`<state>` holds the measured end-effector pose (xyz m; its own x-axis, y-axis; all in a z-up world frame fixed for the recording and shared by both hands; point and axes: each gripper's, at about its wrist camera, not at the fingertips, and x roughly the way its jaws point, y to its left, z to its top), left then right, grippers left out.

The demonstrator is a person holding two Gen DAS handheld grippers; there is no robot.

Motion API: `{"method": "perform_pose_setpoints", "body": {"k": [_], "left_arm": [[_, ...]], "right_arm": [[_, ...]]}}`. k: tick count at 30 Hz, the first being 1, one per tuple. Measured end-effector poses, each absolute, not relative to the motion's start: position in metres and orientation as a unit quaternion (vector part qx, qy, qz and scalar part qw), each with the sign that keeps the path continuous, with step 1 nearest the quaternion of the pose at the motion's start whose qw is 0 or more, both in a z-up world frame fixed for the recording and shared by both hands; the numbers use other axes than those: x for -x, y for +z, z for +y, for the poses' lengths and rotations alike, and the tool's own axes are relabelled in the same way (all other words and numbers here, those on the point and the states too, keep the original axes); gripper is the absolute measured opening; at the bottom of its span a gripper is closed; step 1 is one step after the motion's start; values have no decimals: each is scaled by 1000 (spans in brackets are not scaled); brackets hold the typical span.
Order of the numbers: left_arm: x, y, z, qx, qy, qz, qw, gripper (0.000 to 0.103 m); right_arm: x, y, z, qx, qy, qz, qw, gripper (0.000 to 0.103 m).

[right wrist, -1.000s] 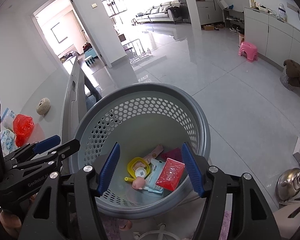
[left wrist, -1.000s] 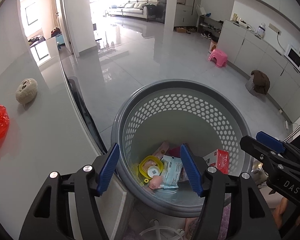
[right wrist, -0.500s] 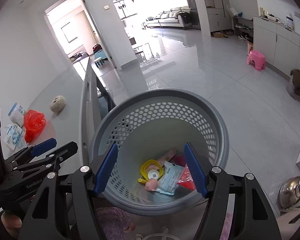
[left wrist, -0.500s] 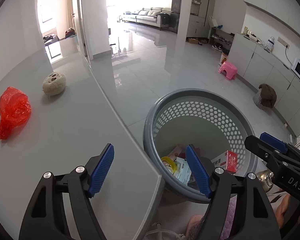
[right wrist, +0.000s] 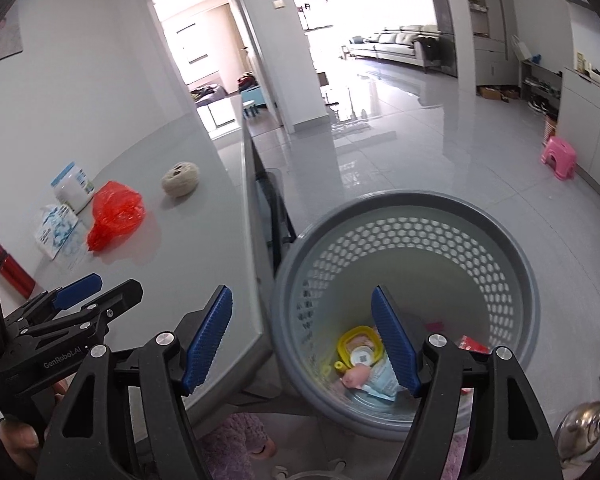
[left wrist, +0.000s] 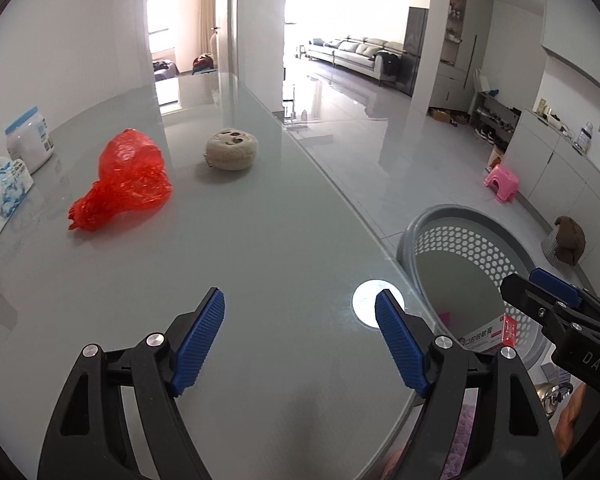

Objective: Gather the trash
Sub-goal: 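Withdraw both open tools from the wastebasket back over the table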

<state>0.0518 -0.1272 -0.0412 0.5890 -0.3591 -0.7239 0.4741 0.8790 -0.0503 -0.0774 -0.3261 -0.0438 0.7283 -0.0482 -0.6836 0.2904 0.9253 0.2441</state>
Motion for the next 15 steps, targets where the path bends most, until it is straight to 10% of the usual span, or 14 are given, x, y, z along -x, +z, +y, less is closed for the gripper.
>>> {"method": "perform_pose_setpoints", "body": {"k": [15], "left_arm": [[-66,-38,-45,-29,-149,382,912,79]], "right_arm": [[37,-40,-277,-138,-24,363,921,70]]}}
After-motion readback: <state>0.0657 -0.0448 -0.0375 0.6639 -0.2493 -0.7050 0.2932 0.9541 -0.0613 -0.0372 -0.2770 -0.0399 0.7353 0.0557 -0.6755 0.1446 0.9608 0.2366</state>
